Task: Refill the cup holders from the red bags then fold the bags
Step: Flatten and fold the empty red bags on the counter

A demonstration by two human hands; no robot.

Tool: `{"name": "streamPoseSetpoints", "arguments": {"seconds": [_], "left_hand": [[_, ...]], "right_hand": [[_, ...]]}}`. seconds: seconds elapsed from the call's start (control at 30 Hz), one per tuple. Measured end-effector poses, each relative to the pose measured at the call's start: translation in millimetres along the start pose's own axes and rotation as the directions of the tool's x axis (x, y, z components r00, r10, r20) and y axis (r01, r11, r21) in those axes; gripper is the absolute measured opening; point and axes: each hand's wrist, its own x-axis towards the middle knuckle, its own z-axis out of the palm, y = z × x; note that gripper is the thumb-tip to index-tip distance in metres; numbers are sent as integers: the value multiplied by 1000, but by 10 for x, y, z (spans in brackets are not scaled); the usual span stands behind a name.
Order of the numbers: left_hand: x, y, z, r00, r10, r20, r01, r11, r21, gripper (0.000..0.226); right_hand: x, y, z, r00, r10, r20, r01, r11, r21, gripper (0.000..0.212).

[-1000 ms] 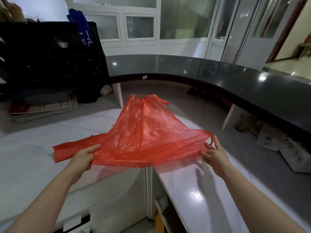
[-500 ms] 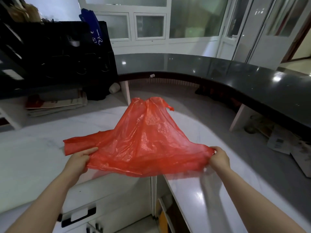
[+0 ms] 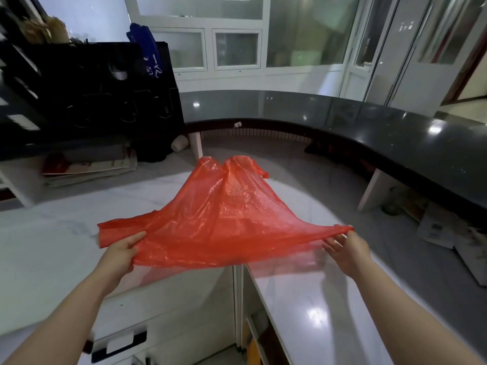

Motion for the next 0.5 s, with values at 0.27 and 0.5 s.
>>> {"name": "streamPoseSetpoints", "arguments": {"seconds": [0.27, 0.5], "left_hand": [[24, -50, 129, 995, 71, 70, -80, 986, 149, 39], [32, -54, 286, 969, 233, 84, -247, 924, 291, 43]], "right_hand": [[-93, -66, -81, 988, -62, -141, 25, 968, -249, 41], [-395, 215, 41, 894, -385, -230, 192, 791, -581, 22]]}}
